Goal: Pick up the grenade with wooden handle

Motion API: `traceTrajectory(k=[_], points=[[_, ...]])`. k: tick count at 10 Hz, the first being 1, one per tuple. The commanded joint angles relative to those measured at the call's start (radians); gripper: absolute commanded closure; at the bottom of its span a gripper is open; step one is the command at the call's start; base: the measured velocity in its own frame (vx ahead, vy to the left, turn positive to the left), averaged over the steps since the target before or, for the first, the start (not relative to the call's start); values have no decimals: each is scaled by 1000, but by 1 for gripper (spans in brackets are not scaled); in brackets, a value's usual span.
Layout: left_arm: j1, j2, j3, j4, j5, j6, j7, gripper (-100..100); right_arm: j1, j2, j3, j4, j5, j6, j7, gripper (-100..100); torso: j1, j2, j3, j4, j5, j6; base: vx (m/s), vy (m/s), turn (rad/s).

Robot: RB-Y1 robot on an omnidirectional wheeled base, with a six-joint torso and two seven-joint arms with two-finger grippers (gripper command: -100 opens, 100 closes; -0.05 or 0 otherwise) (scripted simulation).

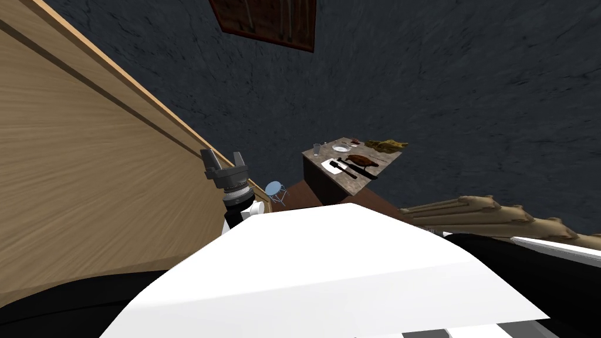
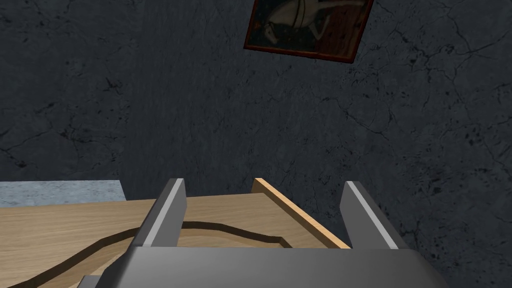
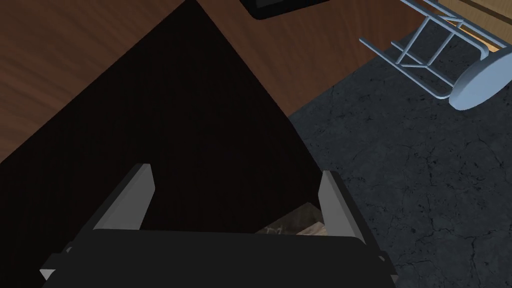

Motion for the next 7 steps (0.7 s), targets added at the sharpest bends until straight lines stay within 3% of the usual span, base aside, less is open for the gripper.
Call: traceTrajectory(k=[1,2,3,4,7], points=[[0,0,0,0,0,0,0,0,-12,-50,23,24,7,7,-3,-100,0,0,0,0,0,0,91,18,51],[0,0,0,0,0,0,0,0,-12,-67,23,24,7,7,-3,-100,0,0,0,0,0,0,40,20,-11],[0,0,0,0,0,0,0,0,22,-104,21,55,8,14,0,-100,0,3,1,1,0,1,71,35,118],[0,0,0,0,0,0,0,0,22,-136,21,55,8,14,0,-100,1,1,1,0,0,0,81,29,66],[0,0,0,0,0,0,0,0,85,-229,15,114,9,28,5,-100,2,-1,-1,0,0,0,119,44,99]])
